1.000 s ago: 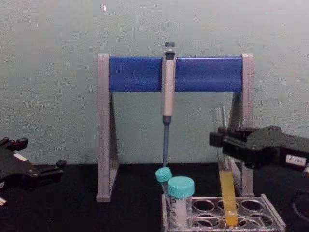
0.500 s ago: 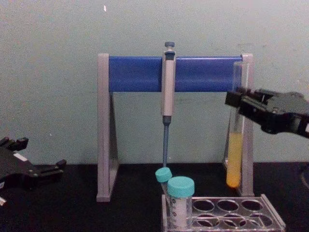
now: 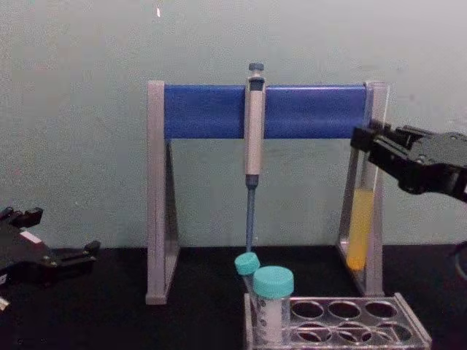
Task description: Pick up the test tube from the test tube rack, shake it, then place it back into the test tube rack.
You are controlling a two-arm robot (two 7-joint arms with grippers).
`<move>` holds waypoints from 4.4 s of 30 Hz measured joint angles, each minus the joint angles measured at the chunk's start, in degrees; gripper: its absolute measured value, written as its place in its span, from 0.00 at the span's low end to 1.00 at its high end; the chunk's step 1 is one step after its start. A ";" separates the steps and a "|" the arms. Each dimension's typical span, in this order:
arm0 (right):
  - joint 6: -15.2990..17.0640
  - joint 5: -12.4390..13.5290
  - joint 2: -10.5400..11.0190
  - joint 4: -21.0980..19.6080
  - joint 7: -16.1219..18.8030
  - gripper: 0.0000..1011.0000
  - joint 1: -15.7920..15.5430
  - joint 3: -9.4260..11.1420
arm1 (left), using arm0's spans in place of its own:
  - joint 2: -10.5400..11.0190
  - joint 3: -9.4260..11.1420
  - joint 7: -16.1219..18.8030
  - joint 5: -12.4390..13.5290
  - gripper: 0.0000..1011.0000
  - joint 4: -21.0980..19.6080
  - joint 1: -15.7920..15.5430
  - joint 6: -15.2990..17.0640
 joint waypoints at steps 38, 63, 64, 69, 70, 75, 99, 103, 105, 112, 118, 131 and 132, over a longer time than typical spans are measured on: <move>7.78 -8.55 9.14 -11.43 -5.82 0.23 -4.37 -0.09 | 0.00 0.00 0.00 0.00 0.99 0.00 0.00 0.00; 0.76 3.94 -2.61 -0.28 2.04 0.23 -0.71 2.56 | 0.00 0.00 0.00 0.00 0.99 0.00 0.00 0.00; 1.80 5.78 -2.53 -0.10 3.32 0.23 -0.54 2.47 | 0.00 0.00 0.00 0.00 0.99 0.00 0.00 0.00; 5.39 11.06 -1.17 -0.04 7.21 0.23 -0.33 2.01 | 0.00 0.00 0.00 0.00 0.99 0.00 0.00 0.00; 5.85 11.58 -0.87 -0.09 7.74 0.23 -0.30 1.93 | 0.00 0.00 0.00 0.00 0.99 0.00 0.00 0.00; 8.00 12.76 1.44 -1.29 9.06 0.23 -0.31 1.24 | 0.00 0.00 0.00 0.00 0.99 0.00 0.00 0.00; 11.98 -12.36 10.84 -14.28 -10.62 0.23 -2.71 -2.40 | 0.00 0.00 0.00 0.00 0.99 0.00 0.00 0.00; 9.02 -14.64 8.56 -12.37 -12.13 0.23 -2.10 -2.66 | 0.00 0.00 0.00 0.01 0.99 0.00 0.00 0.00; 7.68 -14.87 7.58 -11.59 -12.37 0.23 -1.90 -2.65 | 0.00 0.00 0.00 0.00 0.99 0.00 0.00 0.00; 2.20 -10.83 3.05 -6.78 -8.97 0.23 -0.61 -2.17 | 0.00 0.00 0.00 0.00 0.99 0.00 0.00 0.00; 2.36 -4.57 1.19 -4.24 -2.92 0.23 0.42 -1.76 | 0.00 0.00 0.00 0.00 0.99 0.00 0.00 0.00; 9.15 4.92 4.51 -5.44 5.95 0.23 0.89 -2.71 | 0.00 0.00 0.00 0.00 0.99 0.00 0.00 0.00; 9.51 4.98 4.94 -5.82 5.95 0.23 0.73 -2.72 | 0.00 0.00 0.00 0.00 0.99 0.00 0.00 0.00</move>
